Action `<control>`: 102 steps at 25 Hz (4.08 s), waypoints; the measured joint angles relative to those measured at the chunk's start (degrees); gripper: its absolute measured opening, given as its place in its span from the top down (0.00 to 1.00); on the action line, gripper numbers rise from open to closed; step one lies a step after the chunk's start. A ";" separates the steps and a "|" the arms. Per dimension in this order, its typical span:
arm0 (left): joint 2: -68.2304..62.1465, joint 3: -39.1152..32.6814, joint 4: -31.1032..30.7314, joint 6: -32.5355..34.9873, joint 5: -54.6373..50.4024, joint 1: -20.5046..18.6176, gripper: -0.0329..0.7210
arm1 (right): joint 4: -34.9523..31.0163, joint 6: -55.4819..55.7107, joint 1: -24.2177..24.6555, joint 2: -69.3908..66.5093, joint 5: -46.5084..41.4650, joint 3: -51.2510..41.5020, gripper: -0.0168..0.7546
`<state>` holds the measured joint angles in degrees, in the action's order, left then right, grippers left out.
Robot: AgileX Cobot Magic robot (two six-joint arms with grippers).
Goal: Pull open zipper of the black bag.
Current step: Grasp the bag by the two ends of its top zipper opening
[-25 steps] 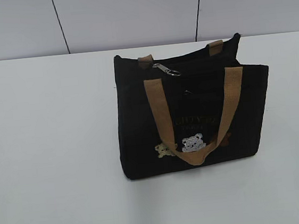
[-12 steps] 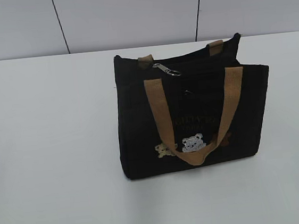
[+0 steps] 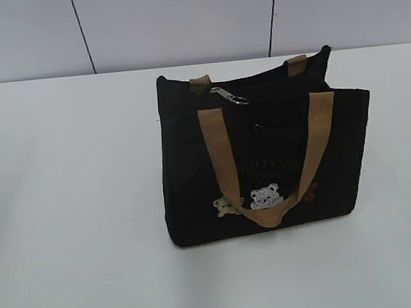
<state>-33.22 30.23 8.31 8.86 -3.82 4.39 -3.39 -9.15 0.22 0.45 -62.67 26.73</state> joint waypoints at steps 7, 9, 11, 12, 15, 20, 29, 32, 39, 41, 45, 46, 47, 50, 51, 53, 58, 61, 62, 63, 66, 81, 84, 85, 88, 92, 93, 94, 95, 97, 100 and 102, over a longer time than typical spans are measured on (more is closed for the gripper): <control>-20.95 -5.67 -2.05 -5.77 27.73 3.46 0.25 | -0.02 0.00 0.00 0.00 0.00 0.00 0.36; -26.20 -6.73 -9.36 -13.00 33.63 4.23 0.25 | -0.02 0.00 0.00 0.00 0.00 0.00 0.36; -32.89 -6.83 -17.52 -20.09 40.13 4.29 0.26 | -0.06 0.00 0.00 0.00 0.00 0.00 0.36; -35.95 -6.83 -21.20 -22.17 42.76 4.29 0.27 | -0.06 0.00 0.00 0.00 0.00 0.00 0.36; -47.09 -6.83 -31.02 -28.31 51.39 4.17 0.28 | -0.06 0.00 0.00 0.00 0.00 0.00 0.36; -60.15 -0.83 -58.82 -36.72 64.19 -0.95 0.28 | -0.06 0.00 0.00 0.00 0.00 0.00 0.36; -75.99 22.13 -89.74 -52.58 72.54 -1.81 0.28 | -0.23 0.00 0.00 0.00 0.00 0.00 0.36; -79.72 27.78 -92.46 -53.02 72.82 -0.04 0.28 | -0.26 0.00 0.00 0.00 0.00 0.00 0.36; -85.06 36.51 -94.77 -54.14 73.02 4.12 0.29 | -0.26 0.00 0.00 0.00 0.00 0.00 0.36; -85.48 37.42 -94.89 -54.34 73.02 4.99 0.30 | -0.26 0.00 0.00 0.00 0.00 0.00 0.36; -86.71 39.88 -94.99 -55.76 73.16 6.45 0.31 | -0.26 0.00 0.00 0.00 0.00 0.00 0.36; -87.04 40.40 -94.93 -56.01 73.16 6.82 0.31 | -0.26 0.00 0.00 0.00 0.00 0.00 0.36; -87.27 40.63 -94.93 -56.06 73.16 7.22 0.31 | -0.26 0.00 0.00 0.00 0.00 0.00 0.36; -87.39 41.15 -94.99 -56.20 73.32 7.88 0.38 | -0.26 0.00 0.00 0.00 0.00 0.00 0.36; -87.39 41.27 -94.99 -56.20 73.31 7.93 0.44 | -0.26 0.00 0.00 0.00 0.00 0.00 0.36; -87.39 41.26 -94.99 -56.24 73.31 7.93 0.60 | -0.26 0.00 0.00 0.00 0.00 0.00 0.36; -87.39 41.26 -94.99 -56.24 73.31 7.93 0.92 | -0.26 0.00 0.00 0.00 0.00 0.00 0.36; -87.39 41.26 -95.04 -56.24 73.31 7.93 0.92 | -0.26 0.00 0.00 0.00 0.00 0.00 0.36; -87.39 41.28 -95.15 -56.24 73.31 7.93 0.92 | -0.26 0.00 0.00 0.00 0.00 0.00 0.36; -87.39 41.28 -95.18 -56.24 73.31 7.94 0.92 | -0.26 0.00 0.00 0.00 0.00 0.00 0.36; -87.39 41.32 -95.47 -56.24 73.31 7.94 0.92 | -0.26 0.00 0.00 0.00 0.00 0.00 0.36; -87.39 41.34 -95.82 -56.24 73.31 7.94 0.92 | -2.50 0.00 0.00 -0.27 0.05 1.00 0.36; -87.39 41.34 -95.82 -56.24 73.31 7.94 0.92 | -3.15 0.00 0.00 -5.80 0.05 3.27 0.36; -87.39 41.34 -95.82 -56.24 73.31 7.94 0.92 | -3.85 0.00 0.00 -7.97 0.05 4.21 0.36; -87.39 41.34 -95.93 -56.24 73.31 7.94 0.92 | -6.33 0.00 0.00 -15.40 0.60 7.69 0.36; -87.39 41.34 -95.94 -56.24 73.31 7.94 0.92 | -8.03 -1.82 0.00 -25.26 1.11 13.24 0.36; -87.39 41.34 -95.94 -56.24 73.31 7.94 0.92 | -8.21 -2.74 0.00 -27.91 1.11 14.47 0.36; -87.39 41.34 -95.99 -56.24 73.31 7.94 0.92 | -8.37 -3.52 0.00 -30.59 1.11 15.92 0.36; -87.39 41.34 -95.99 -56.24 73.31 7.94 0.92 | -8.40 -4.08 0.00 -32.81 1.15 17.01 0.36; -87.39 41.34 -96.00 -56.24 73.31 7.94 0.92 | -8.56 -5.35 0.00 -37.90 1.39 19.26 0.36; -87.39 41.34 -96.05 -56.24 73.31 7.94 0.92 | -10.89 -9.51 0.00 -44.10 2.60 21.94 0.36; -87.39 41.34 -96.05 -56.24 73.31 7.94 0.92 | -13.64 -13.32 0.00 -48.98 4.55 23.76 0.36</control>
<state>-120.61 71.58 -87.74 -47.38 69.50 12.33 -17.03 -22.47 0.22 -48.53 -58.13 50.49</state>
